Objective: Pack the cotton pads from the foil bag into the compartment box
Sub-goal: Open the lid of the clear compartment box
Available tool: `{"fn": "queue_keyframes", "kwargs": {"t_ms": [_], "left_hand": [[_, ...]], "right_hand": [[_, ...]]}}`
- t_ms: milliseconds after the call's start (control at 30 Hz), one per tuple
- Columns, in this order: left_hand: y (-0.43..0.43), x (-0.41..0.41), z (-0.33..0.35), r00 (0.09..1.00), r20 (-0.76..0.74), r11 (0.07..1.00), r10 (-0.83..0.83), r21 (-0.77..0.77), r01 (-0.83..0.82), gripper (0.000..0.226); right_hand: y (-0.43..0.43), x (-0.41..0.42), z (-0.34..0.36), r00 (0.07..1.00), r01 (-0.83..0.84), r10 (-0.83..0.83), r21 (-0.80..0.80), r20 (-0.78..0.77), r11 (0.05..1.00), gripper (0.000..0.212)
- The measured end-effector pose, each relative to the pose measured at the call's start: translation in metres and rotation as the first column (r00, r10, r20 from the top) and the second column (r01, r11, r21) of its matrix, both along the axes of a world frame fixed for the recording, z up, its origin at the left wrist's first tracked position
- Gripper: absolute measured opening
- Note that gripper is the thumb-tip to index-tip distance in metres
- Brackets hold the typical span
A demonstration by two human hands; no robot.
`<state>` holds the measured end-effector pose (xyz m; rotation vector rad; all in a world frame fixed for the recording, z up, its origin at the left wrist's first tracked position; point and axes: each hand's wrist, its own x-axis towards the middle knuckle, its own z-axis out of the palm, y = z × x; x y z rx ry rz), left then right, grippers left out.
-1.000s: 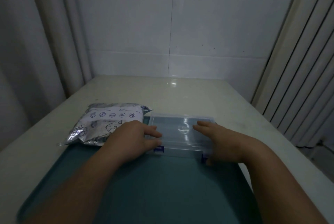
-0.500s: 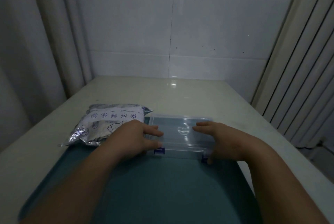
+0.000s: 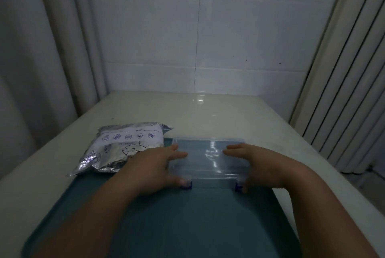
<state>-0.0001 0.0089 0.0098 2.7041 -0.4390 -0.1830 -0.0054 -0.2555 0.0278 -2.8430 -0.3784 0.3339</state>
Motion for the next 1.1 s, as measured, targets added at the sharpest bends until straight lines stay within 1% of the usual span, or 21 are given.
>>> {"fn": "queue_keyframes", "kwargs": {"t_ms": [133, 233, 367, 433, 500, 567, 633, 700, 733, 833, 967, 1100], "left_hand": [[0.008, 0.000, 0.008, 0.998, 0.054, 0.999, -0.013, 0.041, 0.011, 0.068], [0.012, -0.001, 0.012, 0.994, 0.103, 0.998, -0.023, 0.058, 0.017, 0.061], [0.013, -0.001, 0.011, 0.986, 0.164, 0.997, -0.039, 0.076, 0.027, 0.054], [0.014, 0.001, 0.009, 0.983, 0.180, 0.998, -0.038, 0.047, 0.030, 0.051], [0.015, 0.002, 0.007, 0.978, 0.203, 0.999, -0.036, 0.019, 0.032, 0.048], [0.016, 0.002, 0.006, 0.969, 0.245, 0.998, -0.017, -0.047, 0.030, 0.041], [0.017, 0.005, 0.004, 0.953, 0.302, 0.988, 0.016, -0.151, 0.031, 0.033], [0.017, 0.007, 0.001, 0.930, 0.364, 0.965, 0.042, -0.255, 0.056, 0.029], [0.016, 0.008, -0.001, 0.917, 0.396, 0.954, 0.049, -0.290, 0.075, 0.028], [0.011, 0.012, -0.003, 0.859, 0.508, 0.938, 0.068, -0.325, 0.118, 0.039], [0.006, 0.013, -0.005, 0.836, 0.533, 0.930, 0.132, -0.358, 0.081, 0.049], [0.001, 0.011, -0.005, 0.836, 0.516, 0.901, 0.188, -0.428, 0.062, 0.038]], "right_hand": [[-0.006, -0.002, 0.003, 1.000, 0.007, -0.006, 0.038, -0.014, 0.999, 0.098], [-0.009, -0.006, 0.007, 1.000, 0.006, -0.006, 0.041, 0.005, 0.999, 0.091], [-0.012, -0.007, 0.012, 0.997, 0.078, -0.079, 0.086, 0.005, 0.993, 0.083], [-0.014, -0.006, 0.013, 0.996, 0.091, -0.093, 0.107, 0.006, 0.990, 0.079], [-0.019, -0.005, 0.015, 0.995, 0.088, -0.092, 0.137, 0.025, 0.987, 0.068], [-0.024, -0.006, 0.017, 0.992, 0.105, -0.118, 0.232, 0.040, 0.967, 0.053], [-0.029, -0.006, 0.017, 0.986, 0.120, -0.153, 0.371, 0.060, 0.921, 0.041], [-0.031, -0.005, 0.017, 0.982, 0.096, -0.160, 0.466, 0.100, 0.880, 0.033], [-0.031, -0.005, 0.016, 0.979, 0.071, -0.155, 0.489, 0.133, 0.870, 0.029], [-0.030, -0.002, 0.014, 0.952, 0.000, -0.152, 0.496, 0.264, 0.868, 0.017], [-0.025, 0.002, 0.009, 0.891, 0.010, -0.248, 0.530, 0.379, 0.848, 0.025], [-0.018, 0.002, 0.006, 0.804, 0.053, -0.329, 0.493, 0.495, 0.869, 0.021]]}}
